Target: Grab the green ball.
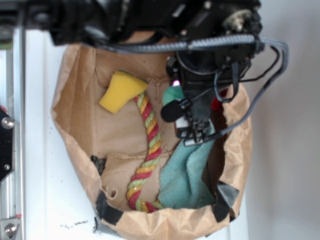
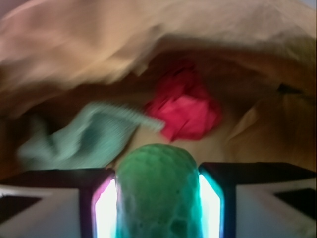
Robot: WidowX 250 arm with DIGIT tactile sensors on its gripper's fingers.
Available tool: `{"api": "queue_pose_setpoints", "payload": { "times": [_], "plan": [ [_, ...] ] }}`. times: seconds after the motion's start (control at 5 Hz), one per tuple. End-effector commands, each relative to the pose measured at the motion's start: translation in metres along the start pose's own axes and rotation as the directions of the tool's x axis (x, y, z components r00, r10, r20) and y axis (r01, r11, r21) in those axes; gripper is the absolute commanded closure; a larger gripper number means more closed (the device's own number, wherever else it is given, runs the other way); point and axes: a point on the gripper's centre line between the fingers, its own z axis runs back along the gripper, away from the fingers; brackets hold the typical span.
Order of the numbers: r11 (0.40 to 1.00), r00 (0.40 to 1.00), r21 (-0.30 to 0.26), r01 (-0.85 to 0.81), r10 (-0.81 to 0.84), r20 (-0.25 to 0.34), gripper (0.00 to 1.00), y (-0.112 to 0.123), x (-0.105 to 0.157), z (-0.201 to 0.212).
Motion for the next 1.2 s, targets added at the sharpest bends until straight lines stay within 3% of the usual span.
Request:
{"api": "queue_pose_setpoints", "payload": {
  "times": [0.0,0.2,0.4,0.6,0.8,1.0],
  "plan": [
    [0.996,0.984,-0.001,0.085,-0.083,0.157,1.00,-0.003,-0.032,0.065],
    [0.995,0.971,0.045,0.086,-0.094,0.221,1.00,-0.012,-0.039,0.074],
    [0.995,0.979,0.055,0.081,-0.090,0.181,1.00,-0.022,-0.043,0.077],
    [0.990,0.985,0.139,0.033,-0.056,0.164,1.00,-0.030,-0.040,0.073],
    [0.980,0.997,0.195,-0.028,0.013,0.079,1.00,-0.027,-0.036,0.074],
    [0.982,0.997,0.184,-0.036,0.022,0.077,1.00,-0.029,-0.035,0.076]
  ]
}}
